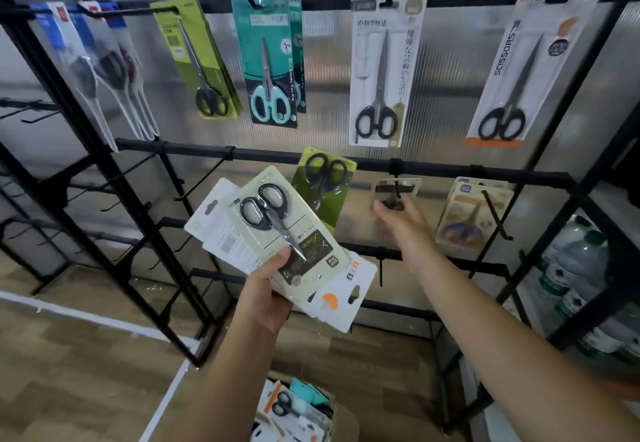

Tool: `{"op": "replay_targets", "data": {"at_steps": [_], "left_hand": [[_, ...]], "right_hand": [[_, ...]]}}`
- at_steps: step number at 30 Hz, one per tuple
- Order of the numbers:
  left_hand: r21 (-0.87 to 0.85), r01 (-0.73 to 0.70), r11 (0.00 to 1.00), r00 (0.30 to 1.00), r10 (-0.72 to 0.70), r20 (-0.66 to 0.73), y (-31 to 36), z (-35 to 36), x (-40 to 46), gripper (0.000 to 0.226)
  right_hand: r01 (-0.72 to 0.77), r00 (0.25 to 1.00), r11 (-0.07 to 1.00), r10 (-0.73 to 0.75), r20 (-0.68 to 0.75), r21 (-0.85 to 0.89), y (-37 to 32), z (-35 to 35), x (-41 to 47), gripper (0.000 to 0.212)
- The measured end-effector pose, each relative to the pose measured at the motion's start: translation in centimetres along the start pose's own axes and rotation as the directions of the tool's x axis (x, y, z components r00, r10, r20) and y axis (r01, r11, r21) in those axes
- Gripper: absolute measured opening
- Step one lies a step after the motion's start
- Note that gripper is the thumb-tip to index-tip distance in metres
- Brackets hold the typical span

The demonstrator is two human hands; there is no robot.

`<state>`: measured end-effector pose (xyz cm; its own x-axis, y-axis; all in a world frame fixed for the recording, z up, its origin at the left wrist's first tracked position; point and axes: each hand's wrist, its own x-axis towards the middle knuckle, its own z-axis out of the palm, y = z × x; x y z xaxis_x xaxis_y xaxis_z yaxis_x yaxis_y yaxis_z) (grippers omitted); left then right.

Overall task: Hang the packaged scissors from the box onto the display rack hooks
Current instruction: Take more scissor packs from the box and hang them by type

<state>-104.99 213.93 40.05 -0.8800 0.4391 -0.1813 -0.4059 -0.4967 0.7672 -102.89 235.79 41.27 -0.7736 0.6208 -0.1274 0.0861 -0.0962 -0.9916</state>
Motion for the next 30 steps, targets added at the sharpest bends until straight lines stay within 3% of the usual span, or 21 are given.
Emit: {"op": "replay_targets", "data": {"at_steps": [2,4,6,9,11,16,21,26,30], "left_hand": [[0.048,0.046,0.998,0.998,-0.048,0.036,0.3,0.0,-0.4,0.047],[0.102,0.086,0.991,0.995,-0.091,0.038,0.5,0.0,-0.8,0.059],[0.153,0.091,0.984,0.995,-0.098,0.035,0.6,0.0,-1.1,0.064],[0.184,0.104,0.977,0.992,-0.115,0.051,0.7,0.0,-1.3,0.054],[0.173,0.118,0.978,0.989,-0.132,0.072,0.8,-0.1,-1.4,0.047],[0.005,0.071,0.997,0.992,-0.071,0.107,1.0,-0.5,-0.8,0.044],[-0.014,-0.045,0.999,0.998,0.045,-0.047,1.9,-1.4,-0.4,0.030],[-0.045,-0.050,0.998,0.971,0.038,-0.237,3.0,-1.8,0.0,0.036],[-0.047,-0.092,0.995,0.959,0.076,-0.272,3.6,-2.2,0.4,0.025]], "right_hand": [[-0.093,0.991,0.980,0.074,0.108,0.178,-1.3,0.1,-0.9,0.086],[-0.059,0.992,0.983,0.038,0.123,0.172,-2.4,-0.3,-1.4,0.082],[-0.042,0.985,0.986,0.014,0.171,0.162,-3.4,-0.6,-2.1,0.066],[-0.009,0.960,0.994,-0.022,0.278,0.110,-4.1,-1.0,-3.0,0.025],[0.005,0.965,0.993,-0.036,0.258,0.119,-4.3,-1.1,-3.4,0.012],[0.040,0.991,0.962,-0.073,0.114,0.269,-4.0,-1.3,-4.1,0.014],[0.076,0.997,0.882,-0.073,-0.025,0.465,-3.5,-0.8,-4.3,0.014],[-0.130,0.990,0.697,0.055,0.128,0.705,-3.2,0.9,-4.8,0.020],[-0.255,0.957,0.702,0.086,0.276,0.666,-1.6,4.5,-5.8,0.020]]}}
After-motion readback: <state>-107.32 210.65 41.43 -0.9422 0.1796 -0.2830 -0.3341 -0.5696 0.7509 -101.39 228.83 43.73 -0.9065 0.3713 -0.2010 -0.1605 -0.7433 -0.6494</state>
